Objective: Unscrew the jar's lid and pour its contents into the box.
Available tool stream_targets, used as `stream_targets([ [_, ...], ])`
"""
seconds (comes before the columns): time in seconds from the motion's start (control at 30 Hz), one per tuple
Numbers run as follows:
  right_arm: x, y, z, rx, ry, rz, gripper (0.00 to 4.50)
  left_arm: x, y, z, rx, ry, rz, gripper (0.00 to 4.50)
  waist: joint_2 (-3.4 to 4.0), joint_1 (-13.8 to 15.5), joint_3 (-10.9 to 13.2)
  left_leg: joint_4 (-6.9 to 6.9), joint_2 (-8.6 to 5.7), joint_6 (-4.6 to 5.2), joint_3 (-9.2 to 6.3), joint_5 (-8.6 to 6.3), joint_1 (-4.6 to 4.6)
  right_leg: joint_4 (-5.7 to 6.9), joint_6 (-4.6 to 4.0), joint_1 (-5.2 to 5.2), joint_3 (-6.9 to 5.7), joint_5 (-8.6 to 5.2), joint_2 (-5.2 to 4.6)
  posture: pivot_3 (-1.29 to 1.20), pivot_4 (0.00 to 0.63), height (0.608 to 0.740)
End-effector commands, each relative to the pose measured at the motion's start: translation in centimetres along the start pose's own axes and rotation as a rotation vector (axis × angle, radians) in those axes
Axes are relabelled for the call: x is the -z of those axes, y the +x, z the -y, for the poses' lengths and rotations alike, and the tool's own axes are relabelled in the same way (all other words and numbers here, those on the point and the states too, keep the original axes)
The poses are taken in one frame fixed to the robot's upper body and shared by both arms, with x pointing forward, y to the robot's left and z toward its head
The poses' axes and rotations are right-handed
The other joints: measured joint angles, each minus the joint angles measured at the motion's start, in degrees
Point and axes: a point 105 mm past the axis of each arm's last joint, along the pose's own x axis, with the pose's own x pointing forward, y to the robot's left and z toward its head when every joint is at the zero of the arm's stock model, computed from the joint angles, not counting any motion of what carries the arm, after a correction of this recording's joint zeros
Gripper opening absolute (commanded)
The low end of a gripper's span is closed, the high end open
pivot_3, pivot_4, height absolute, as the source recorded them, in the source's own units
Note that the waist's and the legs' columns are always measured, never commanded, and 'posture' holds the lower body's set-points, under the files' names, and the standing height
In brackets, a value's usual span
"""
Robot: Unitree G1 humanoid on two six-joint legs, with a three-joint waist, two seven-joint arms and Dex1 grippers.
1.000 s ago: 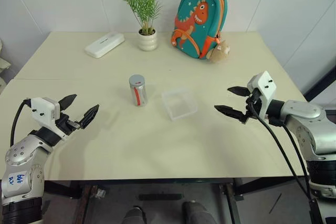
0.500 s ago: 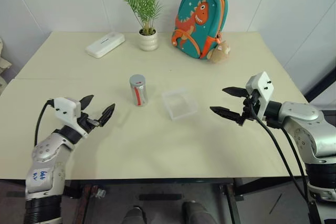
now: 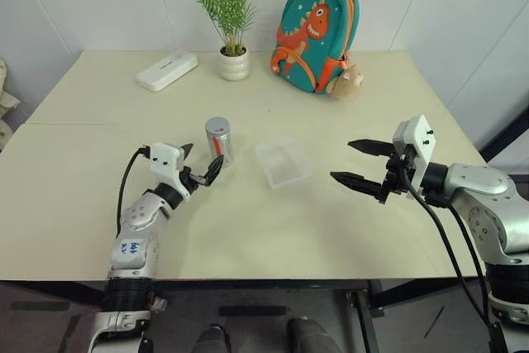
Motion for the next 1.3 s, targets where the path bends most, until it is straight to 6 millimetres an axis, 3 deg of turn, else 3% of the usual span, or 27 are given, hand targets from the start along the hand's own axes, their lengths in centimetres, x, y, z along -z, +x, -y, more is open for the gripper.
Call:
stream_targets([
  [0.03,-1.5,-0.3,0.0,0.022,-0.062,0.039,4.50,-1.0,0.9,0.0,-0.003,0.029,0.041,4.46,0.00,0.04,0.00,0.00,0.00,0.00,0.00,0.00,0.00,0.00,0.00,0.00,0.00,0.00,0.00,0.00,0.150,0.740],
  [0.47,-1.1,-0.1,-0.2,0.045,-0.058,0.033,4.50,-1.1,4.2,-0.2,0.015,0.037,0.064,4.46,-0.01,0.46,0.01,0.04,-0.01,0.00,0.00,0.00,-0.02,-0.01,0.04,0.00,0.00,0.02,0.00,0.00,0.150,0.740],
  [0.87,-1.0,0.0,-0.2,0.058,-0.060,0.033,4.50,-1.3,5.5,0.5,0.041,0.014,0.086,4.46,-0.01,1.24,0.01,0.03,0.00,0.00,0.01,0.00,-0.03,-0.05,0.05,-0.01,0.00,0.03,0.01,0.00,0.150,0.740],
  [1.0,-1.0,0.1,-0.2,0.058,-0.057,0.039,4.50,-1.4,5.7,0.5,0.036,-0.004,0.098,3.61,-0.01,1.33,0.01,0.03,0.00,0.00,0.01,0.00,-0.04,-0.05,0.05,-0.01,0.00,0.03,0.01,0.00,0.150,0.740],
  [1.17,-1.0,0.2,-0.4,0.048,-0.050,0.044,4.50,-1.7,5.8,0.8,0.058,-0.004,0.112,2.00,-0.01,1.32,0.01,0.03,0.00,0.00,0.01,0.00,-0.03,-0.05,0.05,-0.01,0.00,0.03,0.01,0.00,0.150,0.740],
  [1.3,-1.1,0.2,-0.5,0.042,-0.047,0.046,4.50,-1.7,5.5,0.7,0.073,0.006,0.105,1.95,-0.01,1.33,0.01,0.03,-0.01,0.00,0.01,0.00,-0.04,-0.05,0.05,-0.01,0.00,0.03,0.01,0.00,0.150,0.740],
])
